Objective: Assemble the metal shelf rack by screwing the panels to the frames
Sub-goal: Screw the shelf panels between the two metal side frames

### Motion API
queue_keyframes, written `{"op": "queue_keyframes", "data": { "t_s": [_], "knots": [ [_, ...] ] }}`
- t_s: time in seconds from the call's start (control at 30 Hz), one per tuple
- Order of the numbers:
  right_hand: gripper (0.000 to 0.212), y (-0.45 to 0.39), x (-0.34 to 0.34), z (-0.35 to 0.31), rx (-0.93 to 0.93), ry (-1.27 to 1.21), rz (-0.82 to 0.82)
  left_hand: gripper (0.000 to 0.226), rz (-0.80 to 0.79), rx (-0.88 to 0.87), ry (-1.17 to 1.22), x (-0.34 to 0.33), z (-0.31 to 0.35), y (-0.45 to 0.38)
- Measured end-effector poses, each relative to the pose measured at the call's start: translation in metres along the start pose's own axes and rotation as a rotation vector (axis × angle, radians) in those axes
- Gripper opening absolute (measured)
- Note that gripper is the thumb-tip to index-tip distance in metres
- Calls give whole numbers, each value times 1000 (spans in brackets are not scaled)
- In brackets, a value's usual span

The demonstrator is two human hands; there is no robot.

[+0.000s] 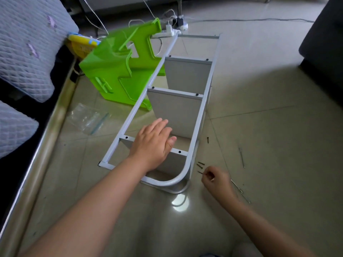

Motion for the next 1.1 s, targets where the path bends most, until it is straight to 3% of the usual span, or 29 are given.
{"op": "queue_keyframes", "data": {
  "t_s": [0.1, 0.23, 0.3, 0.37, 0.43, 0.73, 0.83, 0.97, 1.03, 1.1],
  "knots": [
    [12, 14, 47, -51, 181, -171, 199, 52, 0, -3, 15, -1, 0, -2],
    [16, 37, 80, -127, 531, -133, 324, 71, 4, -143, 82, 4, 2, -3],
    [19, 41, 76, -147, 638, -33, 324, 57, -55, -201, 155, 5, 1, 0],
    [10, 38, 70, -150, 641, 37, 342, 30, -94, -244, 178, 8, 3, 4],
    [8, 32, 67, -146, 594, 53, 347, 19, -137, -290, 168, 10, 6, 6],
    [11, 24, 67, -159, 536, 234, 162, 30, -95, -466, -54, 14, 8, 14],
    [11, 28, 67, -175, 600, 400, 125, 22, -188, -422, 43, 6, 0, 13],
    [28, 27, 63, -185, 642, 587, 70, 24, -289, -307, 124, -3, -10, 11],
    [13, 24, 58, -188, 635, 686, 10, 23, -347, -273, 112, -7, -9, 9],
    [23, 19, 53, -188, 582, 742, -66, 25, -366, -262, 117, -8, -8, 7]
  ]
}}
Point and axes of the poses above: each hand's wrist, its own y-axis away from the middle knuckle, its own x-axis out of the back of the hand, z = x × y, the point moved 7 cm from there along -y, towards the middle knuckle, and after that the axes turned 8 degrees about -z, right-handed, at the moved point
